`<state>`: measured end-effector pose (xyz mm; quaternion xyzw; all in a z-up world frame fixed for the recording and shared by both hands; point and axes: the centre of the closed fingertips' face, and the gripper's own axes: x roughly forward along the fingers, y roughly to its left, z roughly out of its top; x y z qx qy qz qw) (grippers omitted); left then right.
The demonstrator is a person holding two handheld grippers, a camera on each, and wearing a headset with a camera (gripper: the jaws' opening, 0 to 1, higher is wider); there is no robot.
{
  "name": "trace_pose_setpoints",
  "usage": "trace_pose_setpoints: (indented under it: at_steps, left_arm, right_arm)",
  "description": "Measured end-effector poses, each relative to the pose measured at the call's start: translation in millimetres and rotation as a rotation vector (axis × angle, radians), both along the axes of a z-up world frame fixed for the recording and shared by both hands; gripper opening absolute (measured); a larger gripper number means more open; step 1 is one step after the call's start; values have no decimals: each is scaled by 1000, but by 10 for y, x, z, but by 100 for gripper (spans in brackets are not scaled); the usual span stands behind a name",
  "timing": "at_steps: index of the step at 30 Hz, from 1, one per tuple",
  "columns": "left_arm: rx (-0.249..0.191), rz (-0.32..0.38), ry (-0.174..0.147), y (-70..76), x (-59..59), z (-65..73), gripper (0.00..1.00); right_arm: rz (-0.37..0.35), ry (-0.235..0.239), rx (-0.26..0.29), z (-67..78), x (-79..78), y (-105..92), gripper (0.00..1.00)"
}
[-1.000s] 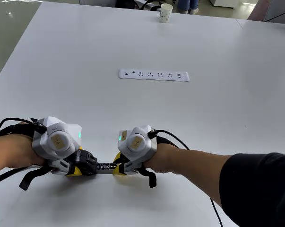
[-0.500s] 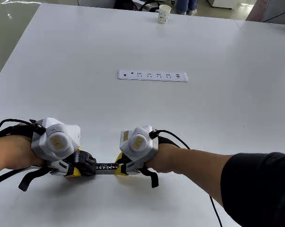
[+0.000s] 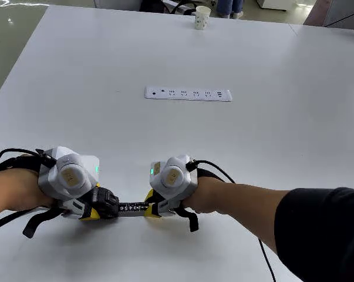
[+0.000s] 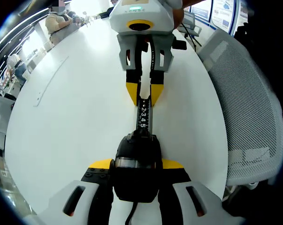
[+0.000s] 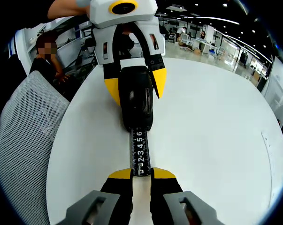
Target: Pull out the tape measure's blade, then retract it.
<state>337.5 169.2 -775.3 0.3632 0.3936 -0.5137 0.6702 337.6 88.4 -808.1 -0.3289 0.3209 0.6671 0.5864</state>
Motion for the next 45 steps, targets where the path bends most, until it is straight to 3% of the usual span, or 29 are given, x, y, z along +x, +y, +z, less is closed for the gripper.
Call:
trace_pose_setpoints:
  at_steps: [45]
  left_arm:
    - [4, 13, -4, -2, 2, 7, 31]
  right_arm:
    - [-22, 13, -25, 1, 55, -281, 9]
